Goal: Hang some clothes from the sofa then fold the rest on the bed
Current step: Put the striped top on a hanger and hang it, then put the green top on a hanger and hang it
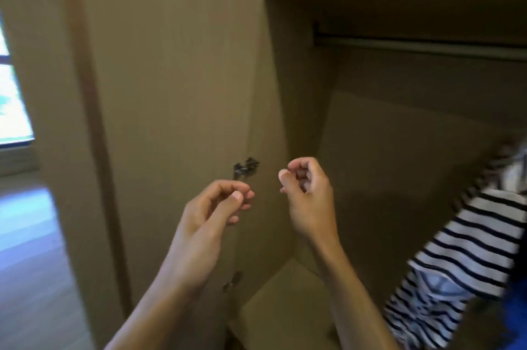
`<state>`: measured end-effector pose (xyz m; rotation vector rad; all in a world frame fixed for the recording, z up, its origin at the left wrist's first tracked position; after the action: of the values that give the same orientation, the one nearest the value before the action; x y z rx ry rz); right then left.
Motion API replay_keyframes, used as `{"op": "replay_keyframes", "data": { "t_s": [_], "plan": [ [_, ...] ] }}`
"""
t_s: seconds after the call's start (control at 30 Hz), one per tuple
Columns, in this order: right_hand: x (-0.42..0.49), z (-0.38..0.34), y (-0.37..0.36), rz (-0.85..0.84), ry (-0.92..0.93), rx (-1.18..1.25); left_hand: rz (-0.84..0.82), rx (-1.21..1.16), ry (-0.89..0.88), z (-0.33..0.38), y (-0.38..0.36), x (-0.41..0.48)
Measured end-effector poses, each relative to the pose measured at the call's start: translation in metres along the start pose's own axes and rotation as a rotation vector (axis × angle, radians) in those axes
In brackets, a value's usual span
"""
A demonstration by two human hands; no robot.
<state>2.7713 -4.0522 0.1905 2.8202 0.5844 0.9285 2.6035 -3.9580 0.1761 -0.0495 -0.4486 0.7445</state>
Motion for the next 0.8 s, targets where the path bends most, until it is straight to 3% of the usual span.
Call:
{"op": "replay_keyframes", "data": {
  "t_s": [0.43,0.8],
  "plan": [
    [-0.154,-0.100,-0.338,-0.527,-0.064,0.341,0.462,0.144,-0.063,0.042,0.309,-0.101],
    [-0.222,-0.155,-0.563,-0.734,-0.141,0.375,0.797,0.222,0.059,0.045,0.541,-0.153]
  ]
}}
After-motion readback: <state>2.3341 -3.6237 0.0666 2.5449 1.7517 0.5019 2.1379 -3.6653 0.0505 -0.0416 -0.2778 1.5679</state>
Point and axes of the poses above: each hand's wrist, its own x-axis towards the middle knuckle, its own y-axis out of the back of the hand, z = x × y, the point moved 7 cm from there along x, towards the middle knuckle, and after that the axes turned 5 degrees about -x, right-handed, at the moved point
